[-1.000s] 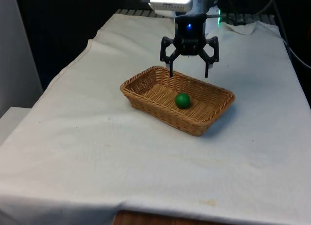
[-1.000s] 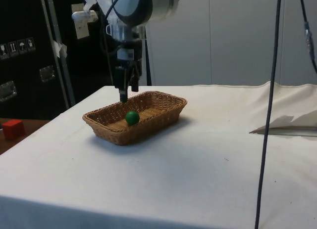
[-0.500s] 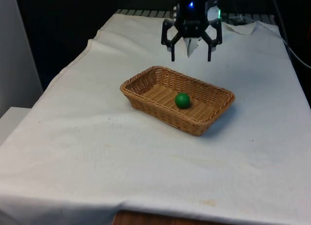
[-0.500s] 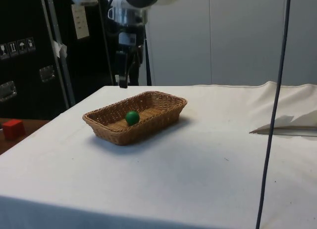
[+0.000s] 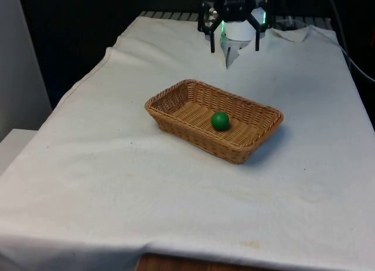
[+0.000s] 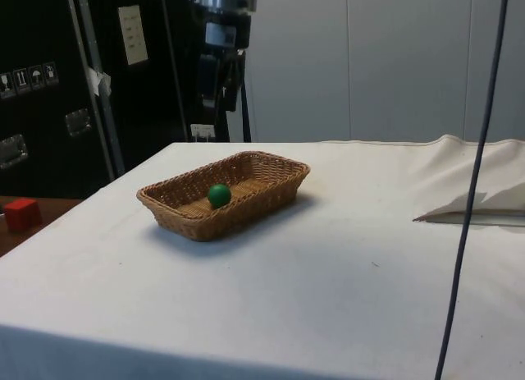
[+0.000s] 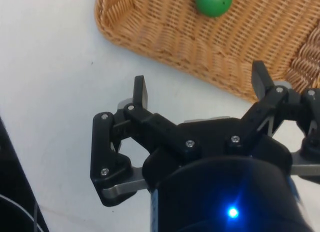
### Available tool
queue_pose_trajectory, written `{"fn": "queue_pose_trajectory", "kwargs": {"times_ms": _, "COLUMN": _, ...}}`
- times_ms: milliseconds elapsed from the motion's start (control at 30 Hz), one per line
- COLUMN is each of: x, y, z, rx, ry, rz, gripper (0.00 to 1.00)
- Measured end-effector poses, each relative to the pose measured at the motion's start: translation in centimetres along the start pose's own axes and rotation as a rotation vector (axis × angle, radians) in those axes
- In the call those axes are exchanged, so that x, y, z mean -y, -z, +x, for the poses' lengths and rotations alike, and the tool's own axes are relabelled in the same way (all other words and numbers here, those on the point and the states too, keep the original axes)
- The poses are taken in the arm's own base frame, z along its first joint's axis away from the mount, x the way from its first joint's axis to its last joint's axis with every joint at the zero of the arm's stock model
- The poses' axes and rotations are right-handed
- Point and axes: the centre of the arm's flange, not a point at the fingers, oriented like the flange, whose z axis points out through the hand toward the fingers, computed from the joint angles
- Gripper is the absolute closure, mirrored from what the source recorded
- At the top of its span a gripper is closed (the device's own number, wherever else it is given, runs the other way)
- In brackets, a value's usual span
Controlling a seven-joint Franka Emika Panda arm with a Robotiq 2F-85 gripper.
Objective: Pick up the ball and place it into the basket.
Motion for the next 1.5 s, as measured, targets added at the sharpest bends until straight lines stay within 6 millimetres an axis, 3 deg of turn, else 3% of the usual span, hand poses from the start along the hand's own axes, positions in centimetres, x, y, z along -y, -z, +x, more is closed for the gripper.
{"fn": "queue_pose_trajectory", "kwargs": {"times_ms": 600, "x": 0.1, "y": 3.1, "z": -2.9, "rx": -0.013, "ry": 0.001, "rz": 0.011, "gripper": 0.0}}
{"fn": "queue_pose_trajectory", "kwargs": {"times_ms": 1067, "x": 0.5, "y": 3.2, "z": -4.9, "rx": 0.008, "ry": 0.022, "rz": -0.039, "gripper": 0.0}}
{"fn": "queue_pose_trajectory", "kwargs": {"times_ms": 1500, "x": 0.4, "y": 2.9, "z": -5.3, "rx": 0.035, "ry": 0.034, "rz": -0.1, "gripper": 0.0}}
